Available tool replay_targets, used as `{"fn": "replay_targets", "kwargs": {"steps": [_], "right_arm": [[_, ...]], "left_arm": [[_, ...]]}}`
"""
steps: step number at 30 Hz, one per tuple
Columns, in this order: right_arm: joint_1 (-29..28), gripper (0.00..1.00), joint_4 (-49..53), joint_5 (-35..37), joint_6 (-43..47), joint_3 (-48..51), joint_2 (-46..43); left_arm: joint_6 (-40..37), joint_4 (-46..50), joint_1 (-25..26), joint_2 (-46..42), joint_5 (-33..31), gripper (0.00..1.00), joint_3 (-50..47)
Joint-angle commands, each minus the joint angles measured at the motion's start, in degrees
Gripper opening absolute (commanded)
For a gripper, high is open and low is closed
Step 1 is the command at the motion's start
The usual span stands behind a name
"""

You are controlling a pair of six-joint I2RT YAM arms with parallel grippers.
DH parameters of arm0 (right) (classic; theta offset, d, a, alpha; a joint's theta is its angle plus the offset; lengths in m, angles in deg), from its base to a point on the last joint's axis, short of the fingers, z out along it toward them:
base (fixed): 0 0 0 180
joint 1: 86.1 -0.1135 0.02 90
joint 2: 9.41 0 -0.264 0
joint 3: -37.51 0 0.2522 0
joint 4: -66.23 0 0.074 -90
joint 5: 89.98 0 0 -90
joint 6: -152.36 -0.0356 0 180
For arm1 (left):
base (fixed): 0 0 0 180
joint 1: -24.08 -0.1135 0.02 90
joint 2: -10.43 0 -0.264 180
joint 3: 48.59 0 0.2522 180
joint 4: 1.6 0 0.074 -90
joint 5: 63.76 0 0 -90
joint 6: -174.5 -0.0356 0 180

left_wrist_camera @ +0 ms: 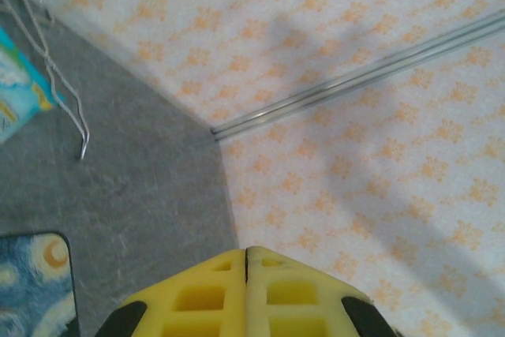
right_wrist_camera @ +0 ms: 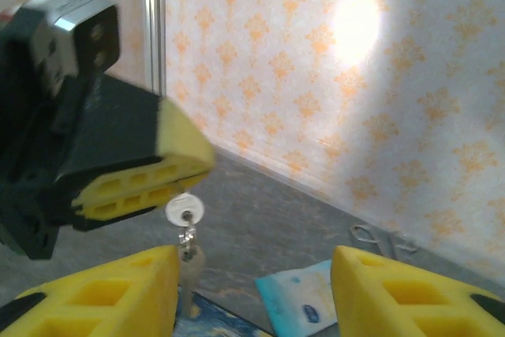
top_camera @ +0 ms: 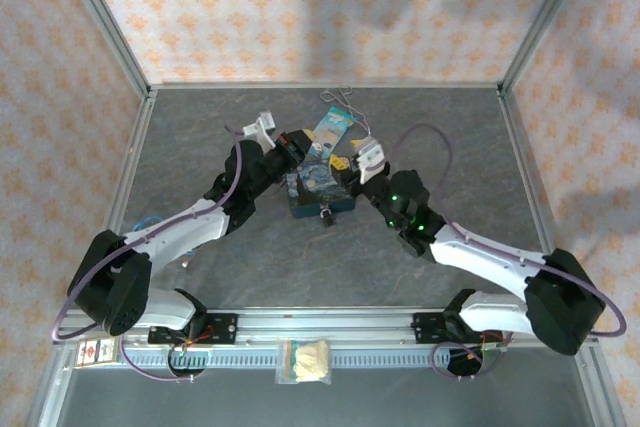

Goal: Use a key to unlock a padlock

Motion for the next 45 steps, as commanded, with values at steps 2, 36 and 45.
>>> {"fn": "replay_targets", "kwargs": {"steps": [2,36,45], "right_arm": [[3.4,0.53,4.2,-11.7,-16.4,-4.2,-2.0],[11.8,0.39,-33.7,-46.0,-57.3,-5.2,14.6],[12.1,0.42,-33.2,-45.0,-56.4,-3.6,12.4]], "left_arm": [[-11.8,-6.1,-0.3,-3.2,1.2,0.0,-1.4],[-13.9,-29.1,-0.6,-3.6,11.6,0.0,-9.3],[-13.2,-29.4,-0.6,-4.0,11.2,0.0,-9.5]]}}
